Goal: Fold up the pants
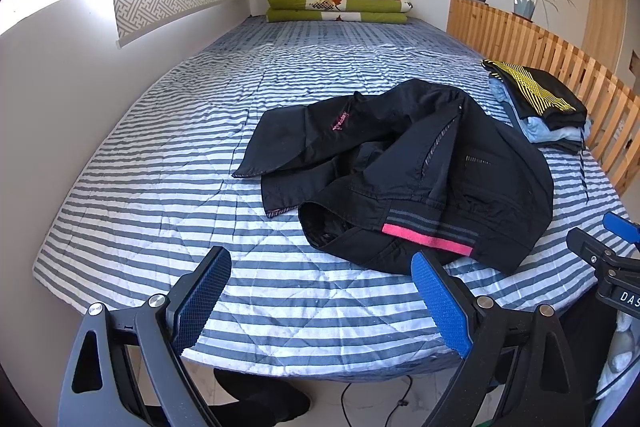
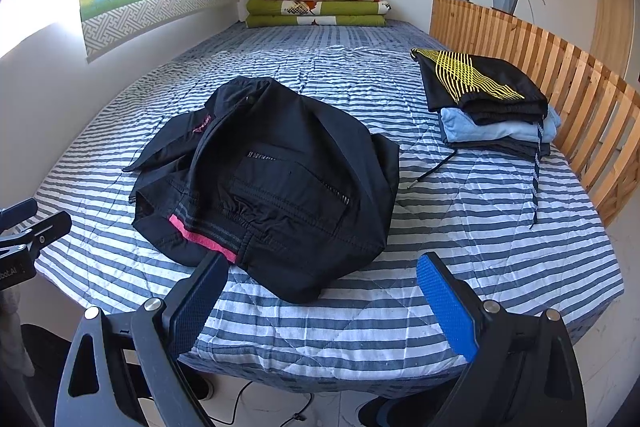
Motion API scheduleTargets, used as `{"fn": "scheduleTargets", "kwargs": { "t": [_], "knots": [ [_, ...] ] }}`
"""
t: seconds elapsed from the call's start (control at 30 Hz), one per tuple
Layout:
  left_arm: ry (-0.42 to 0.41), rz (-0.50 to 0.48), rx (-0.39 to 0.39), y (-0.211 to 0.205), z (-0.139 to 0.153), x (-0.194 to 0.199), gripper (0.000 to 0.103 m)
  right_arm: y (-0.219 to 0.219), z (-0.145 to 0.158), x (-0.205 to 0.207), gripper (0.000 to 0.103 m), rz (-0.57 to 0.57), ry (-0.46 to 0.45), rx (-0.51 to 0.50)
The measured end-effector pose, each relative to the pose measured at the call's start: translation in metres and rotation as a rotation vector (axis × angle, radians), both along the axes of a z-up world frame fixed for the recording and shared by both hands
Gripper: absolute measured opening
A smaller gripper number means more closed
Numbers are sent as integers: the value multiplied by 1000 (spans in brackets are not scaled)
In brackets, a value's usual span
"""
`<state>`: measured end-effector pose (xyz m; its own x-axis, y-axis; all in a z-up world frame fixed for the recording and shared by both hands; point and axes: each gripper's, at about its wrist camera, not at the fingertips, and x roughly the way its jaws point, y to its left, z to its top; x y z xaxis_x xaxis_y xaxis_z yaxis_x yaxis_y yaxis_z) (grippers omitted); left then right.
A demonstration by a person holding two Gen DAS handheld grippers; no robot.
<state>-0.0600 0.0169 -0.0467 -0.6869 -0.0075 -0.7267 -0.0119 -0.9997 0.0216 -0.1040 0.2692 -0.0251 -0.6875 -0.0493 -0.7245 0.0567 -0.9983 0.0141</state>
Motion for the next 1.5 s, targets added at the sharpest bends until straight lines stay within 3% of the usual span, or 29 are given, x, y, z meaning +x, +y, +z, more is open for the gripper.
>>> {"fn": "scheduleTargets", "kwargs": {
  "t": [1.27, 1.5],
  "knots": [
    [-24, 2, -16, -2, -13, -12, 94, 3, -14, -5, 93, -12, -32, 8],
    [-45, 1, -32, -24, -24, -34, 94, 7, -24, -12, 81, 4, -69, 27]
  ]
}}
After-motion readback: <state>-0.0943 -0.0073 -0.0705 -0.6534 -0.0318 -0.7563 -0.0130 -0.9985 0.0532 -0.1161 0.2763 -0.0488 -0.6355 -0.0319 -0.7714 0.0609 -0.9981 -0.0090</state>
